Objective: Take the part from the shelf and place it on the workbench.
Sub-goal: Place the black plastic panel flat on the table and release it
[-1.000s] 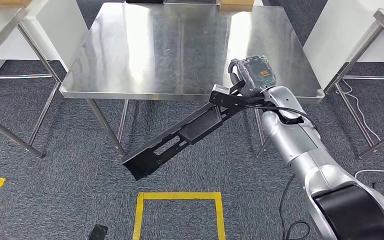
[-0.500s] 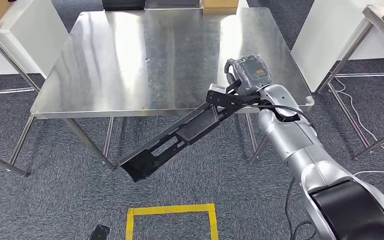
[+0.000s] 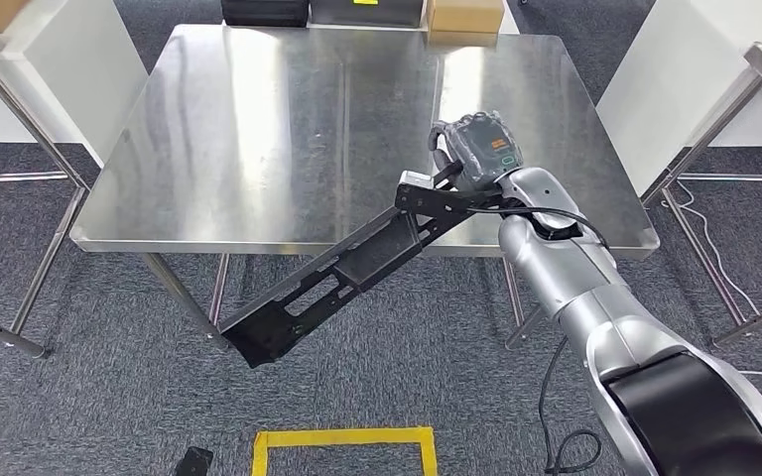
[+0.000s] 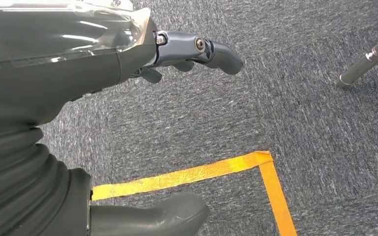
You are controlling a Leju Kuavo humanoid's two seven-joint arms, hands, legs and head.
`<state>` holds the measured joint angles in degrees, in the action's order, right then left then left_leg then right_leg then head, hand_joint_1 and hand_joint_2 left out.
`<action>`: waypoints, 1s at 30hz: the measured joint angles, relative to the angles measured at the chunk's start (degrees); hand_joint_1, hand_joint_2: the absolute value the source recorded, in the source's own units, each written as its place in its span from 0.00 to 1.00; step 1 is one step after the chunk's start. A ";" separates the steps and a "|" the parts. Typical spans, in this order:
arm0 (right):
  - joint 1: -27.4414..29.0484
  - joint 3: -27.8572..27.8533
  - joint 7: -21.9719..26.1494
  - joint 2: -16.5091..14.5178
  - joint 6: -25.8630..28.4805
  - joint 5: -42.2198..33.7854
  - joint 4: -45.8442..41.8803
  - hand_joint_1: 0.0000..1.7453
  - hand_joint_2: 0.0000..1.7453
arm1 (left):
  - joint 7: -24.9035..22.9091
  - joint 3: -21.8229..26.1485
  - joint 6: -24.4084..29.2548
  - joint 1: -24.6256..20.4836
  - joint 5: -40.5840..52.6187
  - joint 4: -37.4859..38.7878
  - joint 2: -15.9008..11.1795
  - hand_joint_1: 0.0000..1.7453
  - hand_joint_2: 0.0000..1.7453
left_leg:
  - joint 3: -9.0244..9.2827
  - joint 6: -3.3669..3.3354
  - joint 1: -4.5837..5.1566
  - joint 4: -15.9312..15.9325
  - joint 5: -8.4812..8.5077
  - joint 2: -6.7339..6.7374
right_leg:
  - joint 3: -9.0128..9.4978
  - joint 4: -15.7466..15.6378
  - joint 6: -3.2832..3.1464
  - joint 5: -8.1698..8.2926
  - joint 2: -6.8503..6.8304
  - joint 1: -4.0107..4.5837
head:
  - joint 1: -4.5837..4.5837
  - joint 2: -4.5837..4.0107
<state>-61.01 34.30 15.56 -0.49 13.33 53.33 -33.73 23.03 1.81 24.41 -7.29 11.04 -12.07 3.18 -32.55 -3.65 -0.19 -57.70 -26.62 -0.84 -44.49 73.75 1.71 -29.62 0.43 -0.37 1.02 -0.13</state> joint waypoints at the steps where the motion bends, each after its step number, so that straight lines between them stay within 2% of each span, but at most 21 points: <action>1: -0.02 0.08 0.05 -0.07 0.02 0.01 0.20 1.00 1.00 | 0.00 0.02 0.00 0.06 0.07 0.00 0.08 0.00 1.00 | 0.75 -0.03 0.24 0.01 -0.54 -0.19 | 0.36 -2.64 0.01 1.46 0.00 0.24 | 0.00 0.00; 3: -0.20 0.19 0.10 -0.16 0.07 0.01 0.56 1.00 1.00 | 0.00 0.05 -0.01 0.17 0.18 0.02 0.31 0.00 1.00 | 2.13 -0.01 0.63 0.02 -1.73 -0.40 | 2.43 -11.31 -0.28 6.86 -0.13 1.00 | 0.03 0.00; 5: -0.39 0.29 0.13 -0.31 0.08 0.01 0.88 1.00 1.00 | -0.02 0.08 -0.02 0.20 0.19 0.03 0.47 0.00 1.00 | 3.08 0.34 0.86 0.25 -2.89 -0.49 | 4.06 -16.84 -1.23 10.31 -0.10 1.65 | 0.15 0.00; 7: -0.58 0.35 0.15 -0.65 0.09 0.03 1.05 1.00 1.00 | -0.03 0.10 -0.06 0.15 0.19 0.02 0.49 0.00 1.00 | 3.98 0.82 0.99 0.28 -3.44 -0.49 | 5.11 -17.89 -2.18 10.29 0.09 1.48 | 0.26 0.00; 9: -1.04 0.35 0.13 -0.91 0.11 0.04 1.14 1.00 1.00 | 0.01 0.11 -0.11 0.11 0.21 -0.03 0.45 0.00 1.00 | 3.92 1.28 0.95 -1.32 -3.82 -0.27 | 6.53 -18.27 -2.88 9.80 0.14 0.86 | 0.29 0.00; 10: -1.37 0.35 0.11 -1.04 0.15 0.02 1.22 1.00 1.00 | 0.02 0.12 -0.14 0.06 0.24 -0.05 0.40 0.00 1.00 | 2.82 1.65 0.80 -3.49 -4.32 -0.13 | 7.28 -18.32 -3.23 9.44 0.19 0.64 | 0.31 0.00; 12: -1.76 0.39 0.07 -1.38 0.23 0.02 1.56 1.00 1.00 | 0.03 0.13 -0.17 0.03 0.28 -0.06 0.34 0.00 1.00 | -1.54 2.53 0.27 -10.11 -6.46 0.23 | 8.26 -18.33 -3.65 8.53 0.32 0.55 | 0.38 0.00; 13: -1.76 0.42 0.06 -1.55 0.26 0.01 1.83 1.00 1.00 | 0.02 0.14 -0.17 0.06 0.28 -0.05 0.29 0.00 1.00 | -4.01 2.98 -0.05 -13.06 -7.81 0.34 | 8.69 -18.32 -3.61 8.04 0.43 0.52 | 0.36 0.00; 14: -1.67 0.45 0.03 -1.63 0.28 0.01 2.13 1.00 1.00 | 0.01 0.15 -0.17 0.12 0.28 -0.05 0.27 0.00 1.00 | -5.91 3.34 -0.31 -14.56 -8.66 0.44 | 9.19 -18.30 -3.49 7.52 0.52 0.47 | 0.36 0.00; 15: -1.59 0.48 0.01 -1.67 0.32 -0.04 2.47 1.00 1.00 | 0.01 0.17 -0.17 0.19 0.29 -0.04 0.25 0.00 1.00 | -6.99 3.61 -0.55 -14.20 -8.36 0.55 | 9.78 -18.26 -3.31 6.98 0.60 0.38 | 0.36 0.00; 16: -1.55 0.48 -0.05 -1.69 0.38 -0.11 2.79 1.00 1.00 | 0.01 0.19 -0.17 0.24 0.32 -0.04 0.21 0.00 1.00 | -7.14 3.83 -0.78 -11.95 -6.56 0.63 | 10.46 -18.23 -3.08 6.40 0.64 0.27 | 0.35 0.00; 18: -1.60 0.47 -0.25 -1.74 0.65 -0.28 3.47 1.00 1.00 | -0.01 0.27 -0.19 0.31 0.40 -0.02 0.14 0.00 1.00 | -5.93 4.07 -1.13 -4.70 -0.34 0.76 | 11.86 -18.06 -2.46 5.19 0.65 0.14 | 0.34 0.00; 19: -1.69 0.45 -0.38 -1.76 0.82 -0.37 3.85 1.00 1.00 | -0.02 0.33 -0.20 0.35 0.45 0.01 0.12 0.00 1.00 | -5.22 3.85 -1.12 -1.83 1.85 0.77 | 12.32 -18.03 -2.09 4.68 0.67 0.16 | 0.30 0.00; 20: -1.80 0.42 -0.50 -1.79 0.99 -0.44 4.21 1.00 1.00 | -0.04 0.41 -0.22 0.38 0.53 0.04 0.12 0.00 1.00 | -4.67 3.43 -0.99 -0.21 3.21 0.73 | 12.58 -18.02 -1.68 4.27 0.67 0.22 | 0.31 0.00; 22: -2.16 0.33 -0.76 -1.78 1.21 -0.57 4.75 1.00 1.00 | -0.07 0.60 -0.26 0.38 0.72 0.06 0.13 0.00 1.00 | -3.99 2.31 -0.60 0.36 3.14 0.63 | 12.89 -17.91 -0.95 3.80 0.71 0.47 | 0.28 0.00; 24: -2.61 0.24 -0.99 -1.75 1.30 -0.65 4.97 1.00 1.00 | -0.07 0.69 -0.26 0.31 0.89 0.03 0.18 0.00 1.00 | -3.16 1.59 -0.63 0.64 3.06 0.55 | 12.29 -16.39 -0.37 3.45 0.55 0.53 | 0.28 0.00; 25: -2.86 0.20 -1.05 -1.72 1.33 -0.69 5.06 1.00 1.00 | -0.07 0.73 -0.25 0.27 0.92 0.01 0.16 0.00 1.00 | -2.69 1.29 -0.70 0.78 2.92 0.52 | 11.13 -14.40 -0.19 3.23 0.41 0.47 | 0.25 0.00; 28: -3.01 0.18 -1.13 -1.67 1.38 -0.77 5.66 1.00 1.00 | -0.07 0.88 -0.25 0.25 0.96 0.01 0.06 0.00 1.00 | -1.39 0.54 -0.72 0.94 1.88 0.47 | 3.83 -2.97 -0.06 0.76 0.10 0.27 | 0.20 0.00; 29: -2.87 0.18 -1.18 -1.64 1.38 -0.79 5.95 1.00 1.00 | -0.07 0.93 -0.25 0.29 0.96 0.01 0.07 0.00 1.00 | -0.86 0.45 -0.68 0.94 1.41 0.37 | 1.66 -0.37 -0.02 -0.19 0.10 0.27 | 0.21 0.00; 30: -2.75 0.16 -1.26 -1.60 1.39 -0.83 6.24 1.00 1.00 | -0.05 0.97 -0.26 0.32 0.98 0.01 0.10 0.00 1.00 | -0.27 0.46 -0.62 0.94 0.95 0.23 | 0.59 -0.08 0.05 -0.35 0.10 0.30 | 0.19 0.00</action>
<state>-63.76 34.47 14.30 -2.09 14.73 52.51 -27.49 22.98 2.79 24.16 -6.96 12.03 -12.05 3.28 -32.82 -3.19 -0.81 -56.76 -25.67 -0.62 -43.90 73.67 1.76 -29.98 0.52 -0.08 1.21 -0.13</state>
